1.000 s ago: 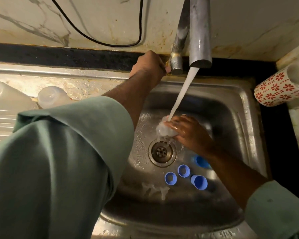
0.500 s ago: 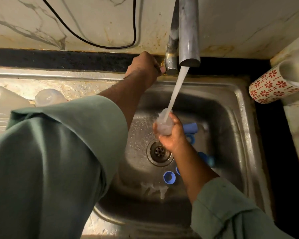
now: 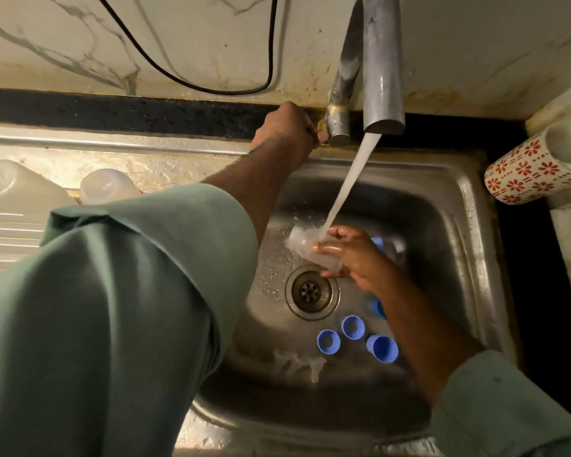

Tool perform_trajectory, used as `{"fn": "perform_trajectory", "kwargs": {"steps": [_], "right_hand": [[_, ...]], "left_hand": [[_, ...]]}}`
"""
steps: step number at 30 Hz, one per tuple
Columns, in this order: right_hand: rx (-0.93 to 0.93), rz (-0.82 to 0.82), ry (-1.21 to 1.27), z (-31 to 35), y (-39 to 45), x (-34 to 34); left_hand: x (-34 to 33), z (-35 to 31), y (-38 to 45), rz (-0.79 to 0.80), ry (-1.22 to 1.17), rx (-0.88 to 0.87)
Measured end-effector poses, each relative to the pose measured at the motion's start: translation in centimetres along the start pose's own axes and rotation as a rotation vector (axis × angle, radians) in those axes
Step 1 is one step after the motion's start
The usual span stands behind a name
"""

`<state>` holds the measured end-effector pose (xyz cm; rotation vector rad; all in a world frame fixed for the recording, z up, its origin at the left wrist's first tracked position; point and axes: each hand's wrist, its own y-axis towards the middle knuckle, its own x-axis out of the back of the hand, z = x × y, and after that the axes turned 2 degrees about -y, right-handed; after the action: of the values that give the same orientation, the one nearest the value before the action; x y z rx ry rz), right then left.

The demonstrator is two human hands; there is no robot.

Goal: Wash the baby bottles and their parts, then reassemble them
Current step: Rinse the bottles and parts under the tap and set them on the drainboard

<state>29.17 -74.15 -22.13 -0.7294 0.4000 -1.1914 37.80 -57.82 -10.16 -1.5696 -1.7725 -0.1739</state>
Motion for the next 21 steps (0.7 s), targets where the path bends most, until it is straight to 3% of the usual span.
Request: {"fn": "perform_trajectory", "kwargs": {"steps": [3, 5, 8, 13, 21], "right_hand": [[0.404, -0.092, -0.753, -0.5, -0.4, 1.9], [0.593, -0.072, -0.941, -0.3, -0.9, 2.8], [0.650, -0.032, -0.913, 0.4, -0.9, 3.7], [0.460, -0.053, -0.451, 0.7, 0.1, 0.4], [0.591, 0.046, -0.931, 0.2, 2.2, -1.8]], "left_hand": [[-0.1, 0.0, 0.0, -0.007, -0.001, -0.003], [-0.1, 0.0, 0.0, -0.011, -0.004, -0.001], [-0.2, 0.0, 0.0, -0.019, 0.009, -0.006], [0.2, -0.2, -0.2, -0.025, 0.029, -0.006], [-0.2, -0.1, -0.5, -0.057, 0.013, -0.019]]}}
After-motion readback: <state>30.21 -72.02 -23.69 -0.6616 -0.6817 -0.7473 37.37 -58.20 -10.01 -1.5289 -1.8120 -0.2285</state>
